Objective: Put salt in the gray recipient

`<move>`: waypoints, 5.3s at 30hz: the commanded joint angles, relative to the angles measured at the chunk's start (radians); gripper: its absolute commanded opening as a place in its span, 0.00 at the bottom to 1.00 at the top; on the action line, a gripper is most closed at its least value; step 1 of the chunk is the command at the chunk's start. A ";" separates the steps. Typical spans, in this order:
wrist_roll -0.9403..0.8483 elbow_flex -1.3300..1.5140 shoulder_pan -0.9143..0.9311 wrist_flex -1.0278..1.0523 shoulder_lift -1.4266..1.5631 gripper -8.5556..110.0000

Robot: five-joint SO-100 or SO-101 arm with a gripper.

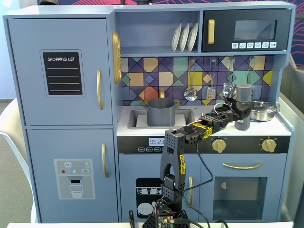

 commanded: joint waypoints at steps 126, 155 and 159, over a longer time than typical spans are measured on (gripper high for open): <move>-0.141 -0.561 -0.025 0.416 0.054 0.07; -0.021 -0.147 0.003 0.187 0.089 0.07; -0.014 -0.092 0.012 0.183 0.130 0.07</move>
